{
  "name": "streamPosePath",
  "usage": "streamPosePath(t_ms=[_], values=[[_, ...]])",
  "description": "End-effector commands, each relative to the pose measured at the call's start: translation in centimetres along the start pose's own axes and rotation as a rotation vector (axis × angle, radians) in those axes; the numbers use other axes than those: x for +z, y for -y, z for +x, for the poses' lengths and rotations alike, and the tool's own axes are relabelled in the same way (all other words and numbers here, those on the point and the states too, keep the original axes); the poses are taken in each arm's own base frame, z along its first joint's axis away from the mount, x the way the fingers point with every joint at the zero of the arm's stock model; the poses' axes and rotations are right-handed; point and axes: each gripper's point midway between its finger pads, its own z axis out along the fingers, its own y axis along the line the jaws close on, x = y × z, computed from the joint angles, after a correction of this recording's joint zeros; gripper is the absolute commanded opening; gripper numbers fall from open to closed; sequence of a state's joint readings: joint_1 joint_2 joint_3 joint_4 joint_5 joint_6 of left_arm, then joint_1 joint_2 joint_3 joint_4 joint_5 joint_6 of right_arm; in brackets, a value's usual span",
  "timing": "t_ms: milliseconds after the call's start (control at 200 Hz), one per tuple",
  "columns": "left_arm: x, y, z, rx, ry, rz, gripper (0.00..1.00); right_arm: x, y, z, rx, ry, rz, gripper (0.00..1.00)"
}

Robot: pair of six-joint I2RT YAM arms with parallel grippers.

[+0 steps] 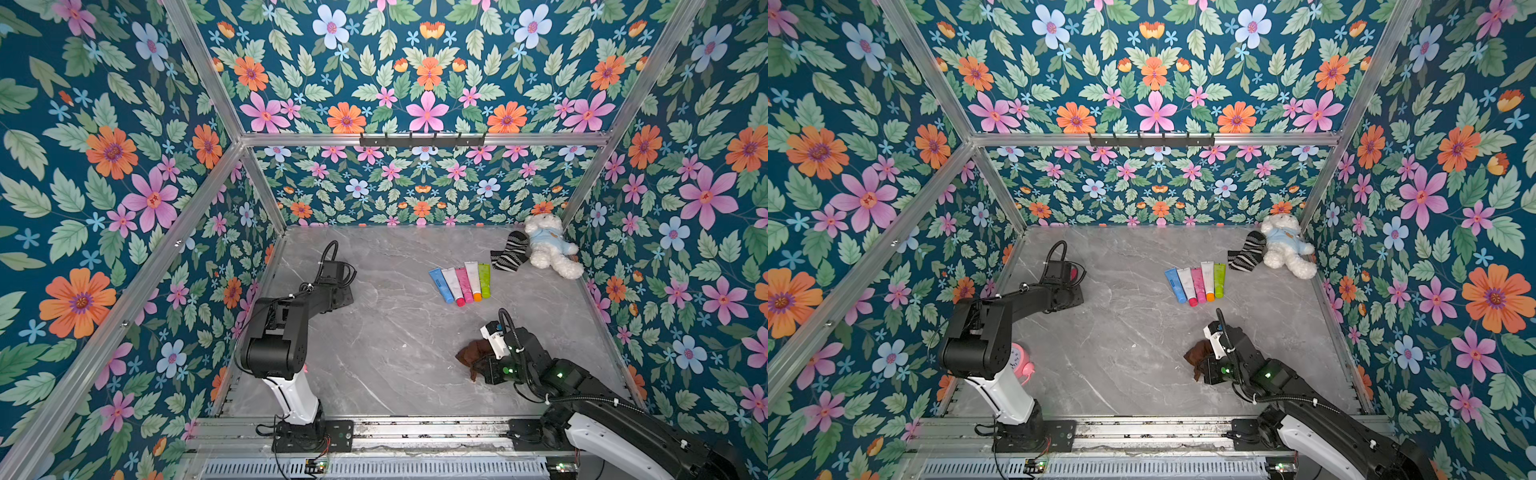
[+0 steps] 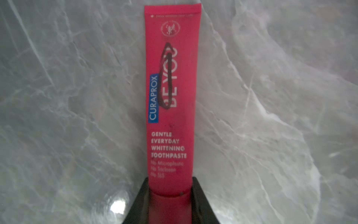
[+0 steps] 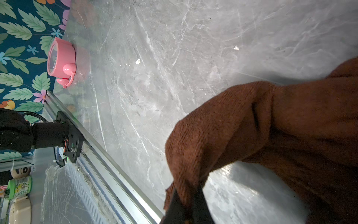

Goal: Wipe the surface of the toothpaste tube
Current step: Move the toothpaste to the center of the board, then wipe the dirt from the toothpaste tube.

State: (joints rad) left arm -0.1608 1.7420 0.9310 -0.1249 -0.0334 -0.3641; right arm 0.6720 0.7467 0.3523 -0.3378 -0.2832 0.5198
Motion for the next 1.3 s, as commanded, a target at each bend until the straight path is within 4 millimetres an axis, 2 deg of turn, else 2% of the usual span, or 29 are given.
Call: streamPosePath(t_ms=[0,75,170,260,320,600,705,785,905,1070,1295], values=[[-1.5,2.2,1.1,0.052,-0.016,0.072,0.2,-0.2,0.2,-0.4,0.009,0.021,0.015,0.0],[-3.4,4.6,2.3,0.121,-0.013,0.104,0.18,-0.4,0.4,-0.5,0.013,0.032,0.03,0.0],[-6.2,8.8,4.8,0.239,-0.001,0.173,0.16,-0.8,0.5,-0.9,0.016,0.051,0.045,0.0],[-8.6,12.9,8.4,0.358,0.012,0.253,0.16,-1.3,0.0,-1.7,0.03,0.078,0.011,0.0],[-9.8,14.9,11.1,0.421,-0.001,0.308,0.16,-1.4,-0.8,-2.4,0.049,0.099,-0.042,0.0],[-13.8,20.5,22.7,0.778,-0.019,0.409,0.16,-2.0,-1.9,-4.4,0.032,0.129,-0.06,0.0],[-14.7,21.7,25.8,0.899,0.012,0.421,0.16,-1.8,-2.1,-5.0,0.03,0.133,-0.061,0.0],[-14.9,22.3,27.4,0.958,0.033,0.433,0.16,-1.4,-2.1,-5.3,0.029,0.126,-0.055,0.0],[-15.1,22.7,28.7,0.979,0.064,0.477,0.16,-0.6,-1.6,-5.5,0.03,0.108,-0.023,0.0],[-16.0,22.7,28.8,0.987,0.096,0.528,0.16,1.7,0.0,-4.7,0.048,0.046,0.029,0.0],[-15.6,22.4,29.5,1.03,0.082,0.533,0.15,4.9,-0.7,-3.7,0.047,-0.022,-0.004,0.0]])
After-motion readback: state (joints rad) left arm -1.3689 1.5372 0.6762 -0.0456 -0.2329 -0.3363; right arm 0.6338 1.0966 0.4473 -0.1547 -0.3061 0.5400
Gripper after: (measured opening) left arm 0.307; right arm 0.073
